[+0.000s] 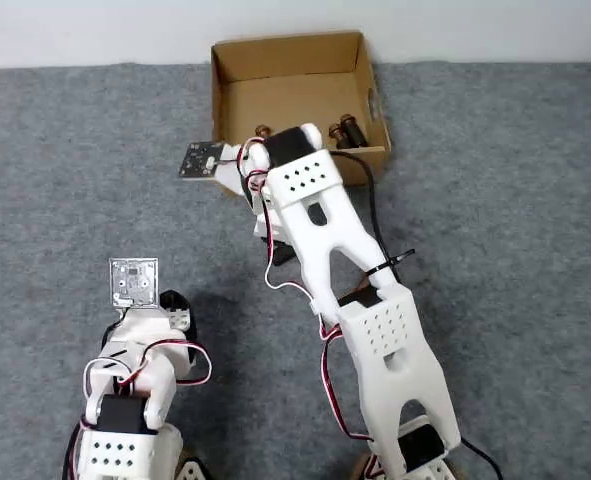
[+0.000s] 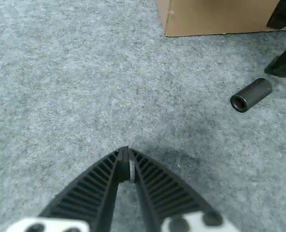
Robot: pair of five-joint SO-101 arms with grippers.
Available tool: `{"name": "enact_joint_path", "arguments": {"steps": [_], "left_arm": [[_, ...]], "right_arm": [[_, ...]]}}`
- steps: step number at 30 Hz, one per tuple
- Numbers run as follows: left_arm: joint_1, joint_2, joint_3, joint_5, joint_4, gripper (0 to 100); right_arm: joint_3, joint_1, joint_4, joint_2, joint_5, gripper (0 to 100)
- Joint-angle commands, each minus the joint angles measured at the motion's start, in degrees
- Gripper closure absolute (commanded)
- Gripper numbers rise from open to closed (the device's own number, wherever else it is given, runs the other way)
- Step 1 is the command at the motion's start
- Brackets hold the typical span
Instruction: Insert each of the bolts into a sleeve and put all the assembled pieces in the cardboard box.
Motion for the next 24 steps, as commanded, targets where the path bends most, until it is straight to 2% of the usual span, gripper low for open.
{"name": "enact_joint_path", "arguments": {"steps": [1,14,22,24], "left_arm": [[-0.2,-0.4,-0.3,-0.5,-1.1,99],[-0.2,-0.4,-0.3,-0.5,-1.2,99],[-0.2,-0.4,-0.3,-0.5,-1.2,99],[-0.2,-0.4,-0.3,-0.5,-1.2,99]], "right_arm": [[-0.3,-0.5,2.3,0.7,0.5,75.6],[4.7,-1.8,2.3,2.7,0.4,75.6],[2.0,-2.8,-0.6,10.2,0.4,75.9],[0.4,-2.8,-1.4,12.3,0.4,80.1]]}}
